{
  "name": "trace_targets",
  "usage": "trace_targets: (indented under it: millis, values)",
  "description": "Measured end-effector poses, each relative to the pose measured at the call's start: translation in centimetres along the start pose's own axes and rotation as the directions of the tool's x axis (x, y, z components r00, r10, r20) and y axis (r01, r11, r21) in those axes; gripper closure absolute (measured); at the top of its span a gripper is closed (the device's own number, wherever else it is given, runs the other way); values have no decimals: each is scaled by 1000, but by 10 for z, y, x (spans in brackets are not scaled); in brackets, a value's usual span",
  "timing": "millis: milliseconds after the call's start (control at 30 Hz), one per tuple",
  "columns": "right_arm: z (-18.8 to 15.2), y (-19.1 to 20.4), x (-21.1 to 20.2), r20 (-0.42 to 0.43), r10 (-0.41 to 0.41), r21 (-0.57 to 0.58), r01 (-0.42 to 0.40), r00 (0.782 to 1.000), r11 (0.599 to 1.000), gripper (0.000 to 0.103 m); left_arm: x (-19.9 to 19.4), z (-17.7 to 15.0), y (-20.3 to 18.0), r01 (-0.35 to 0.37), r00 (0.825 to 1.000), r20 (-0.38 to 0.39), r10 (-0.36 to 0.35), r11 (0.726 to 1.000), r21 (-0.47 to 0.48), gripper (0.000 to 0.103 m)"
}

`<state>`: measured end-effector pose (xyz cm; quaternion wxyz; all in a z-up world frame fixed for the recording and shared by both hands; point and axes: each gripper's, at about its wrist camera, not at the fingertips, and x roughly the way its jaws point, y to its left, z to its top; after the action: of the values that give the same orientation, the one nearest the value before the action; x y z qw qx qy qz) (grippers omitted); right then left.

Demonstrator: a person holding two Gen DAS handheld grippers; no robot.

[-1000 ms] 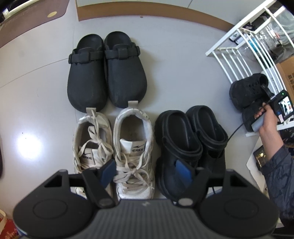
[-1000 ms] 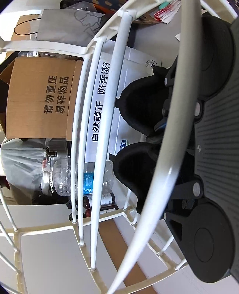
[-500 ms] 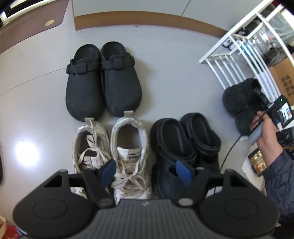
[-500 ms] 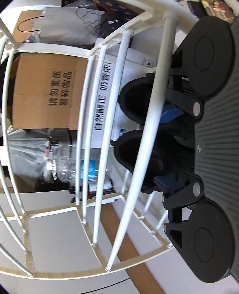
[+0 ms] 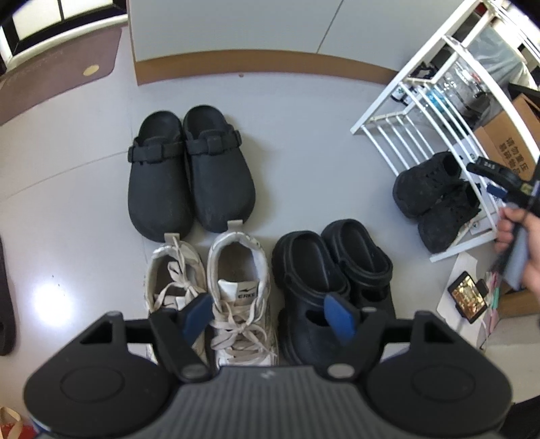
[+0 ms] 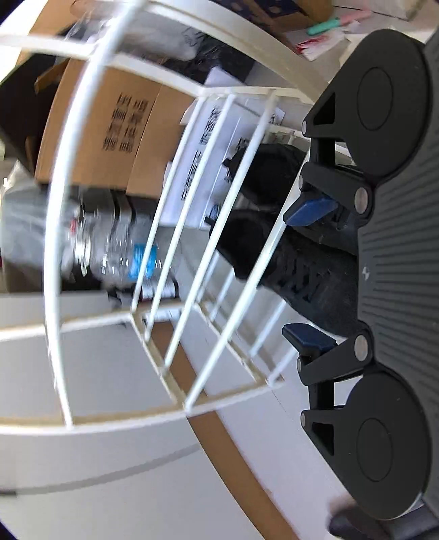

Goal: Organize scattered shoes
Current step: 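Open the right tool and withdraw it from the rack, then move the right tool to the black slip-on clogs and lower into their heels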

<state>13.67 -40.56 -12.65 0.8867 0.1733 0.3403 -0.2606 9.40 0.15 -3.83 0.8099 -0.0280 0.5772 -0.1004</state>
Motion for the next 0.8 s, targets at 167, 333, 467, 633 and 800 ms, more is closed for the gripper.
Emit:
trace_targets:
  millis: [167,333,467,633,800]
  values:
    - [11,18,-54,-17,79,-171,-81,997,982,33,-10,-4,-5,15,1000,18,-15,1000,13,24]
    - [13,26,-106,-29,159,-173,-162,987,972,33,-18,-12,-8,12,999,31,-13,1000,27,23]
    - [-5,26,-130,-42,177,-191,-182,983,965,33,-23,-17,-5,17,999,43,-18,1000,23,23]
    - [-38,31,-152,-75,196,-238,-208,978,949,33,-30,-24,-2,24,998,55,-25,1000,14,23]
    - [-75,44,-156,-96,212,-314,-232,973,921,33,-35,-28,-1,45,998,51,-46,999,8,23]
